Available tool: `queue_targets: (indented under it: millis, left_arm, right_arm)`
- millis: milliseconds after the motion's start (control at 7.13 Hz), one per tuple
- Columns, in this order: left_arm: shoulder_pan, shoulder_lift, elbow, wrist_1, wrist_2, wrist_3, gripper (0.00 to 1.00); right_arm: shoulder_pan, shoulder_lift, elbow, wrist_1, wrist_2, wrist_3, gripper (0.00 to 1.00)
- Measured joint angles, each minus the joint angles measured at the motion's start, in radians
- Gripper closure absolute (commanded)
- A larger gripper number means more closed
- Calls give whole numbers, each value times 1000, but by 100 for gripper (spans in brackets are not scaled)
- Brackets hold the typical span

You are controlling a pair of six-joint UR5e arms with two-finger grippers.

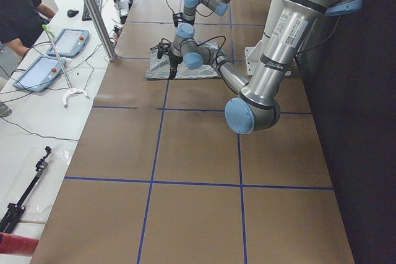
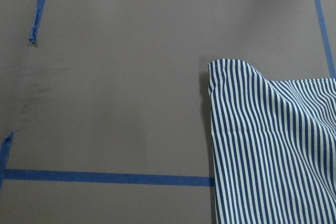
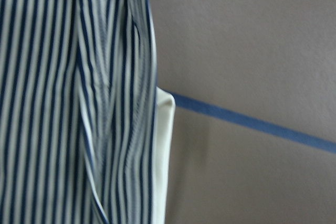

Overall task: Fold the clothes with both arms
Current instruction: 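Lift the right gripper away while the left gripper moves to the near edge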

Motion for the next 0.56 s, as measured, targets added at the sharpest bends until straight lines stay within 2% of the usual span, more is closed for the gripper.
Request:
queue_targets:
  millis: [280,561]
  left_arm:
    - [-2,9,0,0,0,0,0]
    - [-4,14,-1,0,-1,0,0]
  right_arm:
    - [13,126,-194,122,-4,1,0]
    - [22,193,-292,148,-8,-2,0]
